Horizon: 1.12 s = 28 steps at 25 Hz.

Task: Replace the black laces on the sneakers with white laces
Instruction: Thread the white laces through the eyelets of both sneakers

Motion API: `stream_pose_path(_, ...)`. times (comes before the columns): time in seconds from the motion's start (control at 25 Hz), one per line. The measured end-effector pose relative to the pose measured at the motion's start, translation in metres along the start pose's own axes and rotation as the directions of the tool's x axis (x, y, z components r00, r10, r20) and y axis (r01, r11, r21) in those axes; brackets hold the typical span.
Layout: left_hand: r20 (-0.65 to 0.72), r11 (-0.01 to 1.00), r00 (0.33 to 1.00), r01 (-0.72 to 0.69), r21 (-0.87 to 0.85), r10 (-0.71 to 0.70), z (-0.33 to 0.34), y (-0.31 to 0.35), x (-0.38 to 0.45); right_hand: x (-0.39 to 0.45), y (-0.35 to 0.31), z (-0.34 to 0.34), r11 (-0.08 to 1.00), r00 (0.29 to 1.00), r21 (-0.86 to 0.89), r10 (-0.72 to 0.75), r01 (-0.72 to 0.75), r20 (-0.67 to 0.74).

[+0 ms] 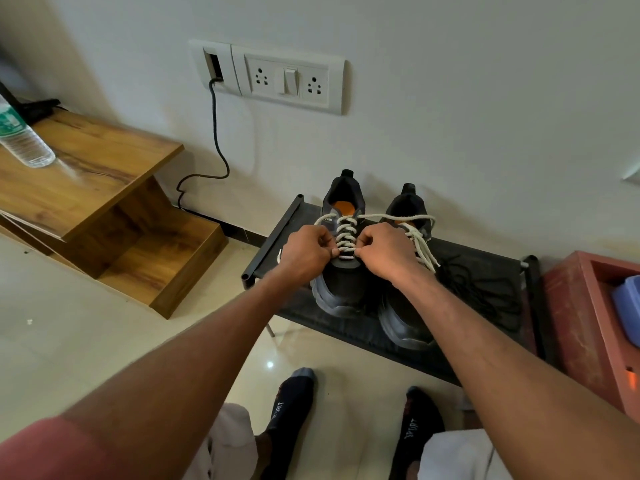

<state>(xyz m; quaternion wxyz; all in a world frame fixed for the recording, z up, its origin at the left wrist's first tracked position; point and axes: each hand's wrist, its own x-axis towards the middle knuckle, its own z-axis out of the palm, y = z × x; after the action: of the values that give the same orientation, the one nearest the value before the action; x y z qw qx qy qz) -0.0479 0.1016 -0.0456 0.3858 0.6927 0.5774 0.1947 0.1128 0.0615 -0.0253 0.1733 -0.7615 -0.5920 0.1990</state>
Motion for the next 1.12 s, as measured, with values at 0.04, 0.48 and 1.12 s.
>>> stream_pose_path(0.04,0.000,1.000,1.000,0.008,0.005,-0.008,-0.001,-0.001,0.002,0.000,-0.001,0.002,1.000,1.000,-0.014,-0.016,0.016,-0.016)
stream_pose_path(0.48,-0.040,1.000,0.999,-0.004,-0.020,0.003,-0.002,-0.005,0.010,-0.008,-0.005,0.006,0.996,0.987,0.020,-0.089,0.092,-0.138)
stream_pose_path(1.12,0.030,0.945,0.975,-0.222,0.239,0.221,-0.004,0.004,0.013,-0.001,-0.005,0.004,1.000,0.995,0.010,-0.024,0.025,-0.092)
